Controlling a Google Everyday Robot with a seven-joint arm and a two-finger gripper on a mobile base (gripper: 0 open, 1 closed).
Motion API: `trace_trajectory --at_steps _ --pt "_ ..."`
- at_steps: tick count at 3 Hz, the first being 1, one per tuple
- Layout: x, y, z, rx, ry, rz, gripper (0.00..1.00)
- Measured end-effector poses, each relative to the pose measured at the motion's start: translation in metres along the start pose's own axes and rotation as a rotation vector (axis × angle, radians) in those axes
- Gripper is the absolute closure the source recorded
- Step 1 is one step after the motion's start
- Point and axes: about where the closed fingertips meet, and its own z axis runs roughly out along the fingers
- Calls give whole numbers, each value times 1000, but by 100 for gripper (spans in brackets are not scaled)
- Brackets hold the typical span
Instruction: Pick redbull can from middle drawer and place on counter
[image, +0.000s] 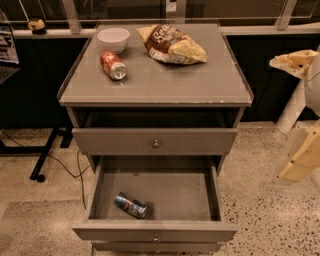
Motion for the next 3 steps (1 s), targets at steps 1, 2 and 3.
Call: trace_trajectory --at_steps 1,2,3 --pt "-15 0 -7 10 22 -27 0" --pt "-22 0 -17 33 24 -40 0" --pt "-22 0 -17 33 24 -40 0"
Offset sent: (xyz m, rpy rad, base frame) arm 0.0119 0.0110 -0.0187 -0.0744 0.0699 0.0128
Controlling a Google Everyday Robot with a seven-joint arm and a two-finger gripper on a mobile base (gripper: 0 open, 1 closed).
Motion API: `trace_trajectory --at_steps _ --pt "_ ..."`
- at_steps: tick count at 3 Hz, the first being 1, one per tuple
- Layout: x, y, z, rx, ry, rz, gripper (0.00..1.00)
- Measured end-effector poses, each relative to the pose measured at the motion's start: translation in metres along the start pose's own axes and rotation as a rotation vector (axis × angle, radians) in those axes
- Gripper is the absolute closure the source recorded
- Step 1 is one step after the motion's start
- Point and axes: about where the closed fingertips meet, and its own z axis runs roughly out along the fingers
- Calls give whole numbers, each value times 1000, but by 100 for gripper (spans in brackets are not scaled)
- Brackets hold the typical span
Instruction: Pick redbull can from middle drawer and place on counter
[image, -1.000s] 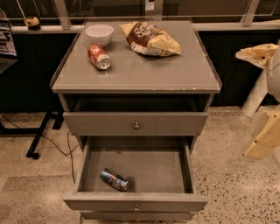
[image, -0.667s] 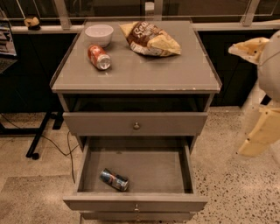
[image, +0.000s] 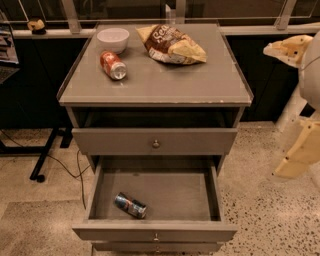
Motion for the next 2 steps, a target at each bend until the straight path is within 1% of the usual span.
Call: trace_trajectory --at_steps 1,2 --pt "-15 9 17 -14 -72 107 0" --pt "-35 17 49 -43 -121 210 0"
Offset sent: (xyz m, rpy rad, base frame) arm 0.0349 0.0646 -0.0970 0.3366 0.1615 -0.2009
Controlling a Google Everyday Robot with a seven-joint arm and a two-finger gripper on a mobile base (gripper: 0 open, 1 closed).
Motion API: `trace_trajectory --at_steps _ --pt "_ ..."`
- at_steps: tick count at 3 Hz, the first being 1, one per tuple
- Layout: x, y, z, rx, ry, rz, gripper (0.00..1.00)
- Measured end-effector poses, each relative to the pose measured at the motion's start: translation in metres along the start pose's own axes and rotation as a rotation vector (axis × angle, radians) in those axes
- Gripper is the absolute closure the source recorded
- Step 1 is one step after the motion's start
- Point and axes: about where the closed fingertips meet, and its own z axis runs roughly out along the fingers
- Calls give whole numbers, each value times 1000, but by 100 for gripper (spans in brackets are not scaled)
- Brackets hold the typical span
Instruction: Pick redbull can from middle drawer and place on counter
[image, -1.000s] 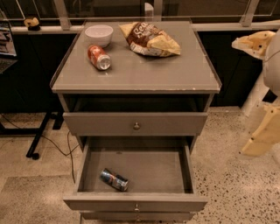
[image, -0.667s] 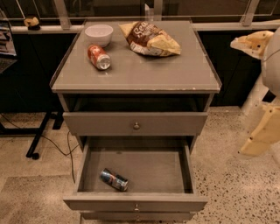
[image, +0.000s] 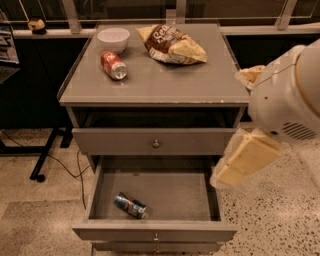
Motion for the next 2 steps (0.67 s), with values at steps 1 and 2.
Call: trace_trajectory --at_steps 1,2 --pt "-24 16 48 -39 -3 66 0" --pt "-29 16 44 -30 -6 59 0"
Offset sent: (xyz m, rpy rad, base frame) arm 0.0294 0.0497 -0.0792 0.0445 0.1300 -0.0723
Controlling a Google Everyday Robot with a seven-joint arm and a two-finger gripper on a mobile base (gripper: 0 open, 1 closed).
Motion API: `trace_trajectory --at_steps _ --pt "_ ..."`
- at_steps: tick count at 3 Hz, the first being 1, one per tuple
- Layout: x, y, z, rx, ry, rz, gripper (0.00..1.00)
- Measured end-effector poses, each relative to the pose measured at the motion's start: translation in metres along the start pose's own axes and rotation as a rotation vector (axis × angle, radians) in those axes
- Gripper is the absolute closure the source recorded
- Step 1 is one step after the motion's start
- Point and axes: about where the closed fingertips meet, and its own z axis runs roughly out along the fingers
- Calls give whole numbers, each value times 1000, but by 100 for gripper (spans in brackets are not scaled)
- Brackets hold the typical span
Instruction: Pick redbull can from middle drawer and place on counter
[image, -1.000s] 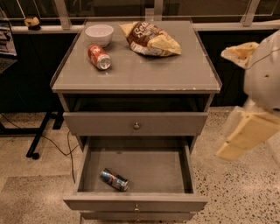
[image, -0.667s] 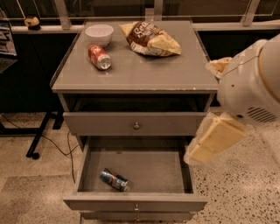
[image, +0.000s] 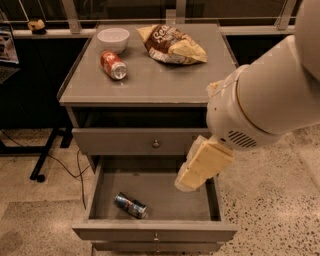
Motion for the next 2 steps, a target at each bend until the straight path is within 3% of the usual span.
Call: trace_trajectory --at_steps 1,2 --pt "3 5 14 30 -10 67 0" --pt "15 10 58 69 1 170 0"
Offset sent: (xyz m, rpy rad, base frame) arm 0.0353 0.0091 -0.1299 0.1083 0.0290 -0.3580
